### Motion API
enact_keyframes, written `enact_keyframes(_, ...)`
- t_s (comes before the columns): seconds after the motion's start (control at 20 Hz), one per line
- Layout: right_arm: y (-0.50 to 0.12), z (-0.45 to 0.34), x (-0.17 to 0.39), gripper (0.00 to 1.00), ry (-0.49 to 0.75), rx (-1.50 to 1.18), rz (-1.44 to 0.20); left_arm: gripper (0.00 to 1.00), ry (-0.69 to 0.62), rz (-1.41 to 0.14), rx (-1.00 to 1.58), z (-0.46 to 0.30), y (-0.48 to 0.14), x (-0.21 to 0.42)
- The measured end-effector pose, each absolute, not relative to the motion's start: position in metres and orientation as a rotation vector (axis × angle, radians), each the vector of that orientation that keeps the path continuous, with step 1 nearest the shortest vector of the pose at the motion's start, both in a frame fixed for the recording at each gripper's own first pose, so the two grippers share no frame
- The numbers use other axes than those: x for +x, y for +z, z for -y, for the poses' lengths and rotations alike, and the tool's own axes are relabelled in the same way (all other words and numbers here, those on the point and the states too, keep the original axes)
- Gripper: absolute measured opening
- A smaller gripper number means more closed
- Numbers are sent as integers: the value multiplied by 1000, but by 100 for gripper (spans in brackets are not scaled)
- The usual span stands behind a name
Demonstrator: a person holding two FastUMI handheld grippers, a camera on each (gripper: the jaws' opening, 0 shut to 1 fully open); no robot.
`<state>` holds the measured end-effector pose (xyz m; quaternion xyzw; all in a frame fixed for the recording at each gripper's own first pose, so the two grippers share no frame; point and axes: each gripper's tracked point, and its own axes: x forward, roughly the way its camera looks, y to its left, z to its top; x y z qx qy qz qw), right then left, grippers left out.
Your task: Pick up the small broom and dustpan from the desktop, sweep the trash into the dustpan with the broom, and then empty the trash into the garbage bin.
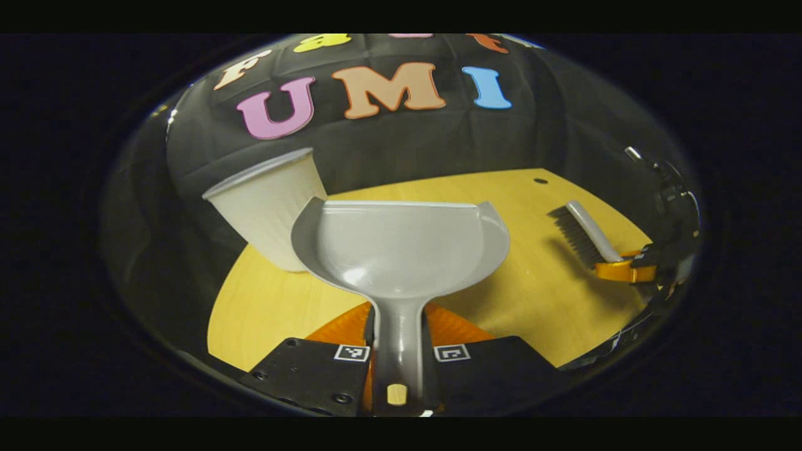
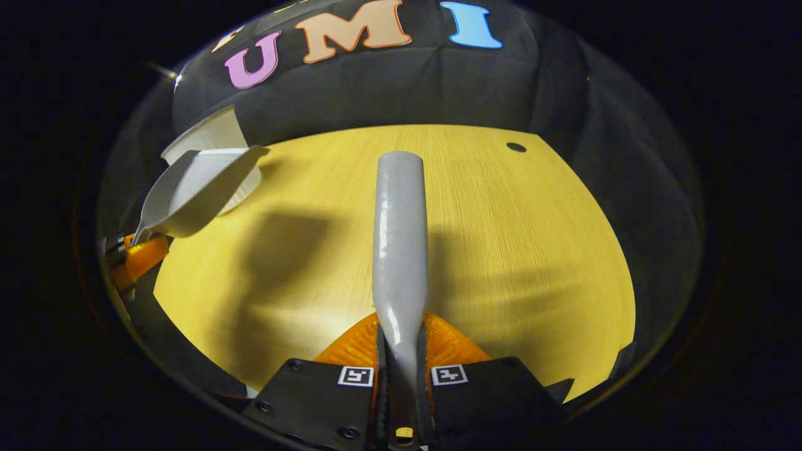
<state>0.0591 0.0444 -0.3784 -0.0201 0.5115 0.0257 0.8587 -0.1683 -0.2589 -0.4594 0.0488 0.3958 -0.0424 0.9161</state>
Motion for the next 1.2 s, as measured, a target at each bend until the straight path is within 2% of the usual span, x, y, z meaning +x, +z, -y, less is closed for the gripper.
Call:
enact_keyframes(0.15,-390,-48,44,19,34,-66,-1154,24,-78,-922,58,247,-479,-163)
enact_keyframes(0.5,-390,-43,38,19,1,-134,-1284,26,-60,-1043,29,247,-486,-153)
enact_keyframes(0.55,-390,-41,40,21,-4,-143,-1279,25,-54,-1045,9,247,-484,-147)
enact_keyframes(0.65,-394,-38,39,27,6,-150,-1294,31,-34,-1036,-17,242,-474,-140)
enact_keyframes(0.7,-394,-36,38,31,13,-148,-1295,37,-31,-1029,-20,241,-468,-138)
enact_keyframes(0.75,-394,-34,37,31,20,-152,-1296,45,-29,-1026,-8,243,-469,-141)
enact_keyframes(0.8,-396,-31,39,36,24,-161,-1297,71,-33,-1027,-2,245,-473,-141)
enact_keyframes(0.85,-396,-32,38,53,31,-166,-1300,87,-34,-1031,2,248,-475,-141)
enact_keyframes(0.9,-396,-39,36,64,39,-164,-1302,100,-38,-1035,7,248,-480,-139)
enact_keyframes(0.95,-396,-40,36,75,39,-167,-1304,99,-40,-1040,13,247,-477,-142)
enact_keyframes(1.0,-397,-40,35,79,38,-172,-1301,96,-38,-1044,16,246,-476,-143)
enact_keyframes(1.05,-395,-41,35,92,38,-172,-1292,96,-35,-1042,19,246,-476,-144)
enact_keyframes(1.1,-391,-42,36,99,38,-168,-1279,96,-34,-1028,23,246,-473,-141)
enact_keyframes(1.2,-374,-42,42,100,47,-157,-1224,96,-22,-980,53,242,-460,-133)
